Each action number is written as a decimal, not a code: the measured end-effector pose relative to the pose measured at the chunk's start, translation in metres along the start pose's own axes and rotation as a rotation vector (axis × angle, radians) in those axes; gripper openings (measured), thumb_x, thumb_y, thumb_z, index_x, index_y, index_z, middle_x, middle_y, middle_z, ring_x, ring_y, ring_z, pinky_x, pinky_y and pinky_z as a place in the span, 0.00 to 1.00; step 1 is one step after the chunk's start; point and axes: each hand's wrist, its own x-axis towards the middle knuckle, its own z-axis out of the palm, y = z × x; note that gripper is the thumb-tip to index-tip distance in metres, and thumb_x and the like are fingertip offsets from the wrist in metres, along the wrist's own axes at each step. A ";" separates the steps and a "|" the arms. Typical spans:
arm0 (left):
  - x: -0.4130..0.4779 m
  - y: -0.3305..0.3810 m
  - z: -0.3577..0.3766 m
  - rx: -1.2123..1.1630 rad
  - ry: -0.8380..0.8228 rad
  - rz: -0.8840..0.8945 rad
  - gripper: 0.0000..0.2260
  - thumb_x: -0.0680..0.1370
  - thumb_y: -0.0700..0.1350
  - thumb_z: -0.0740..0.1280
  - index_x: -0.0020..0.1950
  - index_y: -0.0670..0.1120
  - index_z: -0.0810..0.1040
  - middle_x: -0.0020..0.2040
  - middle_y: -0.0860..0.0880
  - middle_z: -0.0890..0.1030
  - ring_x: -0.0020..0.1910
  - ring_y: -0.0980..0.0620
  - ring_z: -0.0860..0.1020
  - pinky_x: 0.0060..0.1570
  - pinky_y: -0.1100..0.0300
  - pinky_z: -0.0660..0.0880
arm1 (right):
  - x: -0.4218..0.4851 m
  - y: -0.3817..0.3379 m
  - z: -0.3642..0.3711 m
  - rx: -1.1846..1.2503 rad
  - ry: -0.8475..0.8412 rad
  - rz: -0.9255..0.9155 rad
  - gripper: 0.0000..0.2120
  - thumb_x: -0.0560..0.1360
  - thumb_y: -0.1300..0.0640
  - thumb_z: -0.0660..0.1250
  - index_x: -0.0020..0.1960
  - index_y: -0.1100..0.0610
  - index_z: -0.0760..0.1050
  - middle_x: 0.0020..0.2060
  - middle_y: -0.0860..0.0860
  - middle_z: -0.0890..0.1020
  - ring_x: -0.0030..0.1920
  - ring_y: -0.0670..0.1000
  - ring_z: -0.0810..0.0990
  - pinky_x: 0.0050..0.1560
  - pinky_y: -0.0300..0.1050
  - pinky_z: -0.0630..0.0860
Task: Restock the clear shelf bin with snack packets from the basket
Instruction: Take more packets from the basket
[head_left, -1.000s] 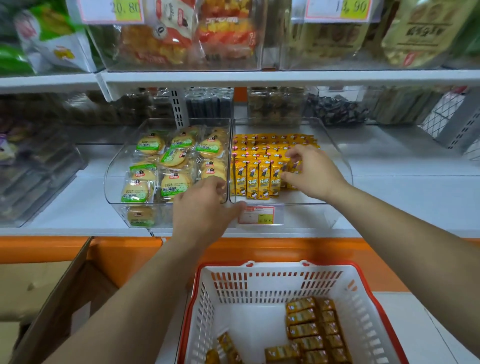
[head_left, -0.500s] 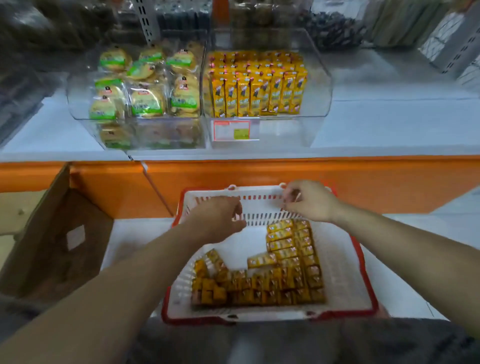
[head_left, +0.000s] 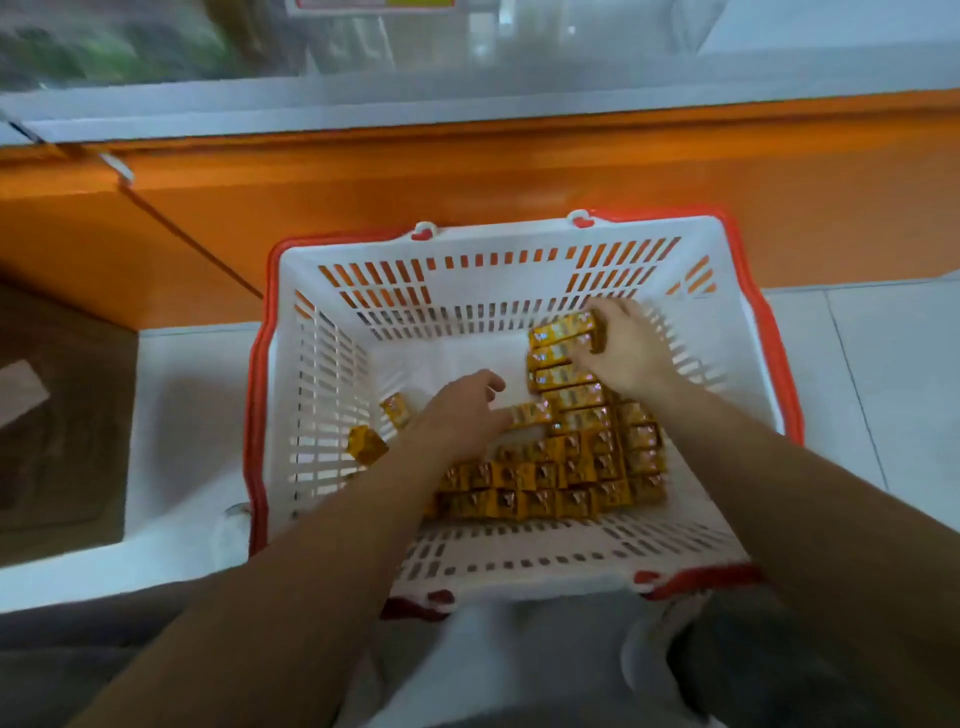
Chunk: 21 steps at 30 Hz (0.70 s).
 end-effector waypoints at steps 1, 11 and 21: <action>0.008 0.001 0.007 -0.015 -0.020 0.010 0.22 0.80 0.52 0.70 0.73 0.50 0.72 0.69 0.48 0.77 0.61 0.49 0.77 0.53 0.58 0.71 | 0.001 0.003 0.006 -0.024 -0.011 -0.005 0.32 0.74 0.45 0.71 0.74 0.52 0.66 0.71 0.54 0.67 0.69 0.58 0.70 0.67 0.51 0.68; 0.048 -0.012 0.029 -0.010 -0.110 0.024 0.22 0.78 0.50 0.74 0.69 0.47 0.76 0.63 0.45 0.80 0.57 0.46 0.79 0.51 0.55 0.75 | 0.014 0.013 0.026 -0.250 0.025 -0.120 0.30 0.70 0.48 0.76 0.68 0.49 0.69 0.66 0.55 0.75 0.66 0.60 0.69 0.67 0.54 0.65; 0.077 0.008 0.021 -0.337 0.220 0.070 0.20 0.79 0.46 0.73 0.71 0.45 0.76 0.67 0.45 0.75 0.63 0.45 0.76 0.62 0.52 0.74 | 0.007 0.003 0.026 -0.298 0.135 0.014 0.31 0.69 0.43 0.75 0.68 0.49 0.68 0.53 0.54 0.82 0.54 0.60 0.81 0.42 0.49 0.74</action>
